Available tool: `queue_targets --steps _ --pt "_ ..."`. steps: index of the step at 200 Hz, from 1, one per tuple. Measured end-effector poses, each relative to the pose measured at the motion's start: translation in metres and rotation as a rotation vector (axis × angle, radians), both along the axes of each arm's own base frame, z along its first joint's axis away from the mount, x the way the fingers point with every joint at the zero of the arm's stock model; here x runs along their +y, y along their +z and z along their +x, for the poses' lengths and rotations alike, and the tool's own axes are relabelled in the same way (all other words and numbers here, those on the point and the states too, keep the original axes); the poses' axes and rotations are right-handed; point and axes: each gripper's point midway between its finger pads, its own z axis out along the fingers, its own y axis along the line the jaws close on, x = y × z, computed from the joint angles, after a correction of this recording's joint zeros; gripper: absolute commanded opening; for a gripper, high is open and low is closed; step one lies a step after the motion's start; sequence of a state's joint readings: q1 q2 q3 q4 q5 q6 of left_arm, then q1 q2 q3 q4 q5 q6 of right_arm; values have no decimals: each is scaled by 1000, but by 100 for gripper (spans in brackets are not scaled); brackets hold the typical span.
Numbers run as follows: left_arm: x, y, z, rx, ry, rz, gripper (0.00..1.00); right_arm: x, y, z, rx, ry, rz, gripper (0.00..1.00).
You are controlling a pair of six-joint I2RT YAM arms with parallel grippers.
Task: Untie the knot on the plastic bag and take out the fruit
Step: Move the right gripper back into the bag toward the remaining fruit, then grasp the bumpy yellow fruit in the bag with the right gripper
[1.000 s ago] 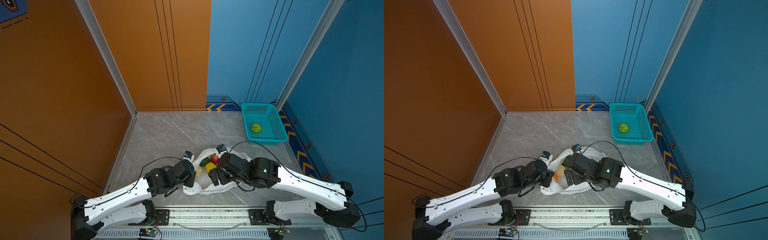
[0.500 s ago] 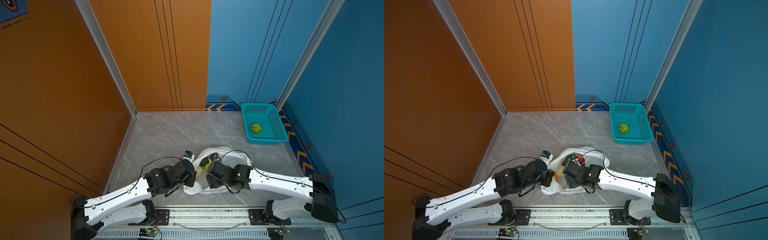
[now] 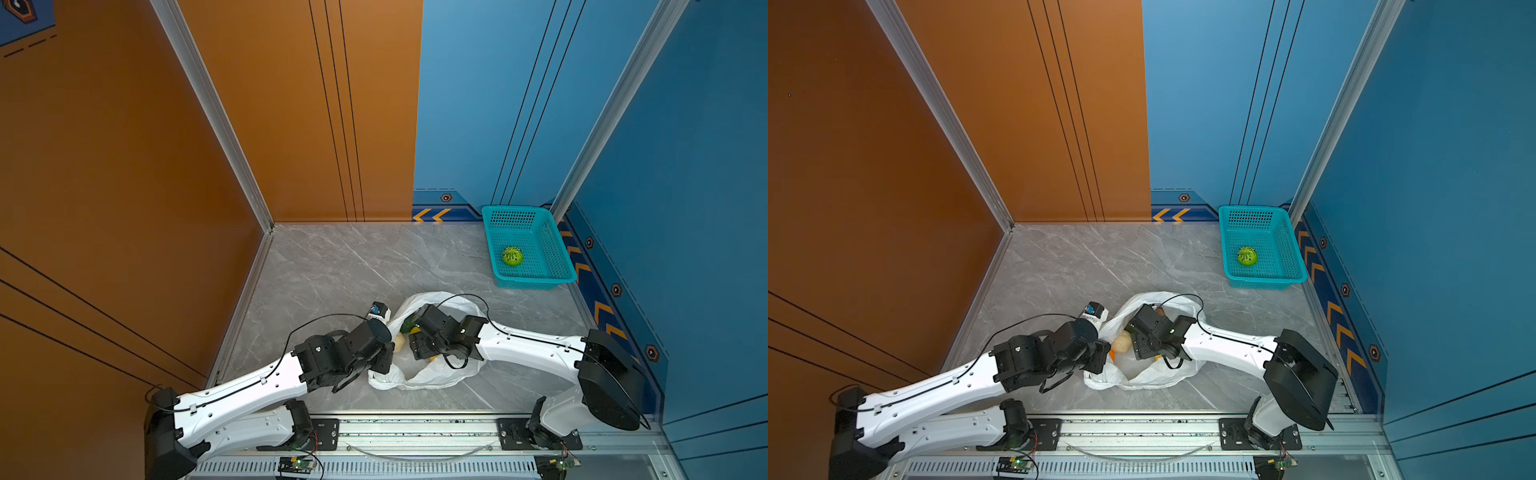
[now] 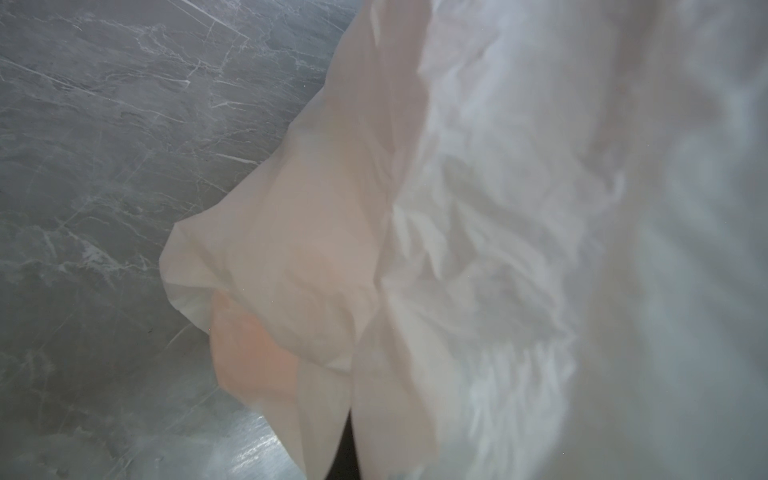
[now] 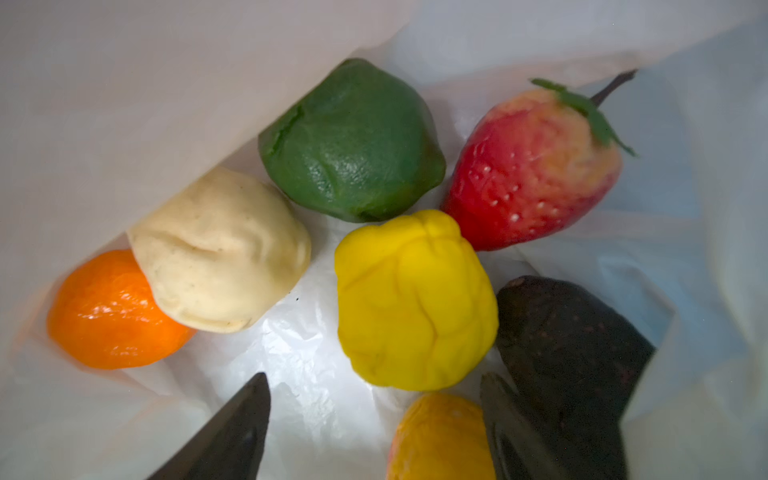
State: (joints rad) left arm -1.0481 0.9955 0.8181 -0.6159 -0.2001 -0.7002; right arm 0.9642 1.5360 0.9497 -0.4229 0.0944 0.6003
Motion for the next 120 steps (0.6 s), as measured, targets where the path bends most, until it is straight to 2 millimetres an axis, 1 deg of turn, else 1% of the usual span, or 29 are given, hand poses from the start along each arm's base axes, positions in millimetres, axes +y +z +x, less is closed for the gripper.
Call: queue_targets --steps 40,80,96,120 --pt "-1 -5 0 11 -2 15 0 -1 -13 11 27 9 -15 82" --pt "-2 -6 -1 13 -5 17 0 7 -24 18 53 27 -31 83" --pt "-2 -6 0 13 -5 17 0 10 -29 20 63 27 -38 78" --pt "-3 -6 0 11 -5 15 0 9 -35 21 71 28 -50 63"
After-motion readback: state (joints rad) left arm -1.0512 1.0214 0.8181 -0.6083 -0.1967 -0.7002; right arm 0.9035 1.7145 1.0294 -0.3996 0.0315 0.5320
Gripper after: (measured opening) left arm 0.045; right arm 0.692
